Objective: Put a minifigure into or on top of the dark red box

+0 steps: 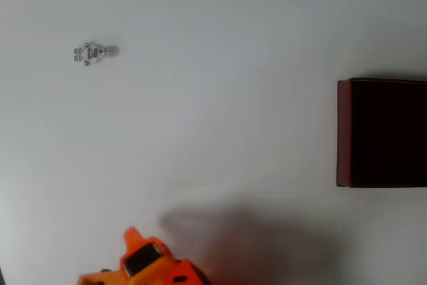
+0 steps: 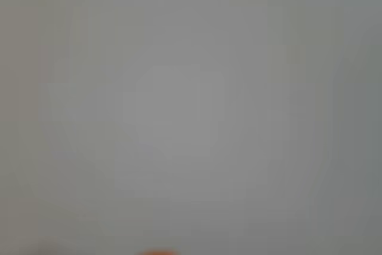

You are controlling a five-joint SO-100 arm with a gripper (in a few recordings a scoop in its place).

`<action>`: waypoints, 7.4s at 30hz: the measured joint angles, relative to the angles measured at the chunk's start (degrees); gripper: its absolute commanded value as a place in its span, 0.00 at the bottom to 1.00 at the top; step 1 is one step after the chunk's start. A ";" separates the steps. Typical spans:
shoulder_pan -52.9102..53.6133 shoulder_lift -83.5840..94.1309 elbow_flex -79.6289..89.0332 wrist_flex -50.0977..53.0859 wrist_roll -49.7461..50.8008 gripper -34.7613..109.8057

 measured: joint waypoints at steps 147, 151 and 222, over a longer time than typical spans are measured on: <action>54.49 -93.87 -102.57 23.64 1.14 0.24; 69.17 -79.80 -83.06 16.08 0.62 0.24; 6.50 0.00 -1.23 1.58 -10.11 0.24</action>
